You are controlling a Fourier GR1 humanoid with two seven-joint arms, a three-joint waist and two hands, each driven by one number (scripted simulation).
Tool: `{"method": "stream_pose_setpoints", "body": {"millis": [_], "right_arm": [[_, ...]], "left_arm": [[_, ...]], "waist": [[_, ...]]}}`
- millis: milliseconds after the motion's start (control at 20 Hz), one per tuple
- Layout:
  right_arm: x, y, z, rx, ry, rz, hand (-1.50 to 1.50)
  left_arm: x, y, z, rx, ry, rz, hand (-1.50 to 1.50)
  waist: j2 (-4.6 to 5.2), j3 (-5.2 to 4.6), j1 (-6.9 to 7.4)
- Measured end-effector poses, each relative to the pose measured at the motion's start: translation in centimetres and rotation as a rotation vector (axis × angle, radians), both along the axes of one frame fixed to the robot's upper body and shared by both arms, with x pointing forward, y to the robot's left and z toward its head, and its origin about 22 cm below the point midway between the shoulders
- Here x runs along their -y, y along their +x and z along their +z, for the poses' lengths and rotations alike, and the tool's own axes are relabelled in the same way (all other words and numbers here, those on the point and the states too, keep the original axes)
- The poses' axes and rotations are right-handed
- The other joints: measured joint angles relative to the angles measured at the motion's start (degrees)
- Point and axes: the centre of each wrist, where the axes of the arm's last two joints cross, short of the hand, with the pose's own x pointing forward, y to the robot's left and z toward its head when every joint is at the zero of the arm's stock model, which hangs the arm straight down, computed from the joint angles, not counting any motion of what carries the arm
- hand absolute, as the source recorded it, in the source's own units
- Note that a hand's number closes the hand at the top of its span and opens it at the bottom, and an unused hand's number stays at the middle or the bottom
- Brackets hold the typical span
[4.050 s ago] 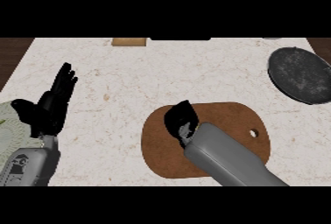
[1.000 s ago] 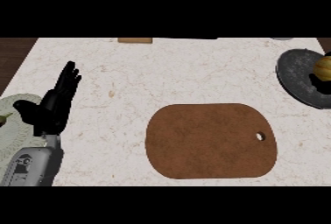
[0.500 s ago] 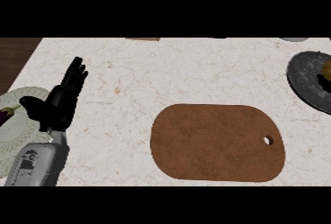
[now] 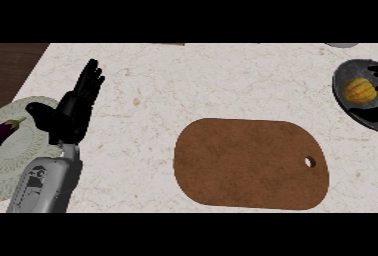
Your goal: Pick the squash from the cutting board and place it in the pan
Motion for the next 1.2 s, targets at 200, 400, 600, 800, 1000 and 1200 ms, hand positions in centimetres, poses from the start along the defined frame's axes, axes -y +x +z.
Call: {"method": "stream_pose_setpoints", "body": {"millis": [200, 400, 600, 800, 1000, 1200], "right_arm": [[0.4, -0.3, -0.3, 0.0, 0.056, 0.036, -1.5], [0.9, -0.7, -0.2, 0.103, 0.135, 0.054, -1.5], [2.4, -1.5, 0.4, 0.221, 0.259, 0.042, -1.5], [5.0, -3.7, 1.0, 0.253, 0.389, 0.078, -1.5], [7.5, -6.5, 1.0, 0.258, 0.486, 0.131, -1.5], [10.2, -9.3, 2.3, 0.241, 0.5, 0.113, -1.5]], "left_arm": [[0.0, -0.1, -0.2, -0.009, 0.001, 0.004, 0.0], [-0.5, -0.2, -0.3, -0.01, 0.002, 0.017, 0.0], [-1.2, -0.5, -0.7, -0.014, 0.003, 0.031, 0.0], [-1.8, -0.7, -1.0, -0.023, 0.004, 0.048, 0.0], [-2.1, -0.8, -1.1, -0.027, 0.004, 0.064, 0.0], [-2.4, -1.2, -1.4, -0.033, 0.007, 0.08, 0.0]], "waist": [[-0.08, 0.02, -0.14], [-0.31, 0.03, -0.88], [-0.64, -0.02, -1.79], [-1.02, -0.09, -2.85], [-1.46, -0.17, -3.78], [-1.85, -0.24, -4.6]]}}
